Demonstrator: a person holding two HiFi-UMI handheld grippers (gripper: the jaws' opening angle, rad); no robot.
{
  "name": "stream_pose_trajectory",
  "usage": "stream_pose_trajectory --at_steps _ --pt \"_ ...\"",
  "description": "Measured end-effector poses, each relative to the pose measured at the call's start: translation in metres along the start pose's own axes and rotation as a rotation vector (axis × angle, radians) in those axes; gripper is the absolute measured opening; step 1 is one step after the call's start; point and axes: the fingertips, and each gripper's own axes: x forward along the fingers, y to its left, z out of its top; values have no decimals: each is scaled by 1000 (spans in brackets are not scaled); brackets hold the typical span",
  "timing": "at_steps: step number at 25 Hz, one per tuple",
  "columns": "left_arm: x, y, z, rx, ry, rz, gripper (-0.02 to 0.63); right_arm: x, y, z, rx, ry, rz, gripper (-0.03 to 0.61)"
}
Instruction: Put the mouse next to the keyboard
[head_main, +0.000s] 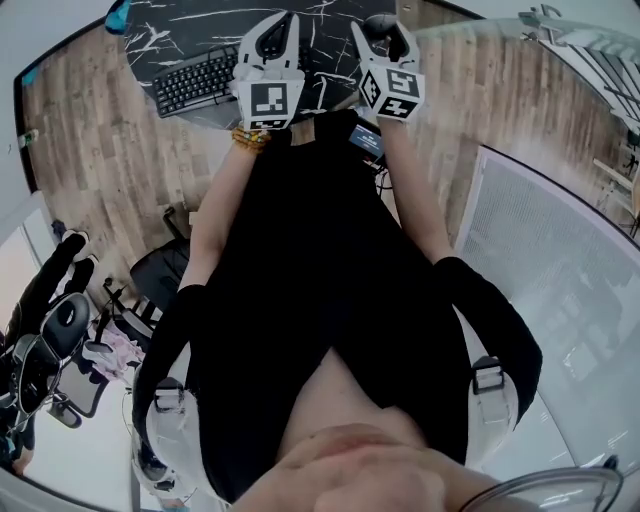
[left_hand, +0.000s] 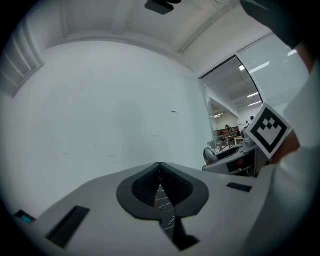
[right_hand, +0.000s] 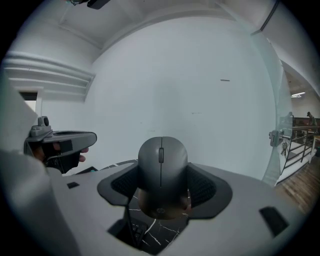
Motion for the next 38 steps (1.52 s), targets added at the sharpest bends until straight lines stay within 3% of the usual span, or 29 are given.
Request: stream_pose_trajectory --at_steps 22,38 --pt "-16 8 -20 3 62 23 14 21 8 -54 68 131 64 284" --pt "-23 16 -24 13 61 66 14 37 5 -108 71 271 95 284"
